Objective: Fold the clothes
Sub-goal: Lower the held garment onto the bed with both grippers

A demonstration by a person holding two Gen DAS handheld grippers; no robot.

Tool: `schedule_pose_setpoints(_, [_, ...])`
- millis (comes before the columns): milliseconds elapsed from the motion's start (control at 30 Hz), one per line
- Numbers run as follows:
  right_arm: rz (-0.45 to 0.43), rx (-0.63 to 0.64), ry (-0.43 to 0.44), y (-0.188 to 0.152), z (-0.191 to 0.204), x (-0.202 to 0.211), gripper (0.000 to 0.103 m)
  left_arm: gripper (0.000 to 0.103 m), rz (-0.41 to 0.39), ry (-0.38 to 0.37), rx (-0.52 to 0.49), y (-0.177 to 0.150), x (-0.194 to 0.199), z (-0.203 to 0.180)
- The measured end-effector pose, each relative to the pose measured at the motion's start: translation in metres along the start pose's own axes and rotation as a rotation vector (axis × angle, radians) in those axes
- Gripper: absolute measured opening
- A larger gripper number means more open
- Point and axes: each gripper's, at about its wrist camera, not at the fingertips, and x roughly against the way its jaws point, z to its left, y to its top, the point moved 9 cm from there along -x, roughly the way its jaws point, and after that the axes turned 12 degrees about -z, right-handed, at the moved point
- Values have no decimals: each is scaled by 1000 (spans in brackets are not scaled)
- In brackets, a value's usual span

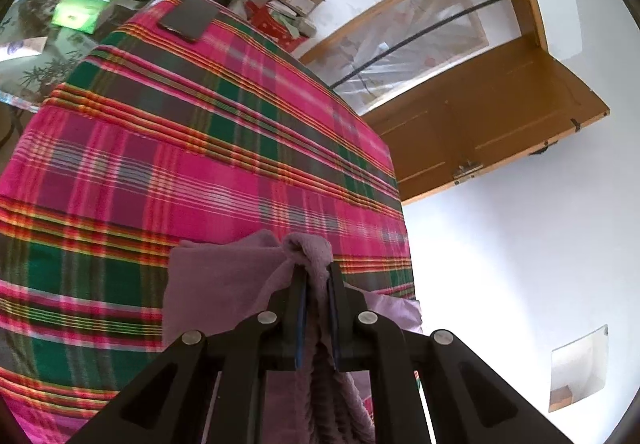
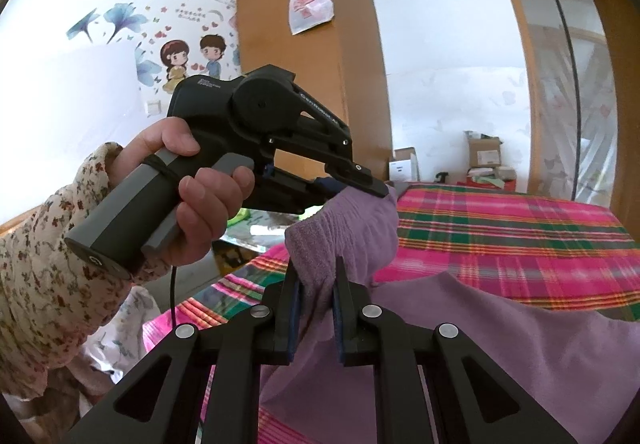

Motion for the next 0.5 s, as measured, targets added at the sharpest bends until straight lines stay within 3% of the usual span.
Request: schedule_pose_setpoints(500, [-12, -39, -79, -2, -39, 28, 14, 10, 66, -11, -42, -21, -35, -33])
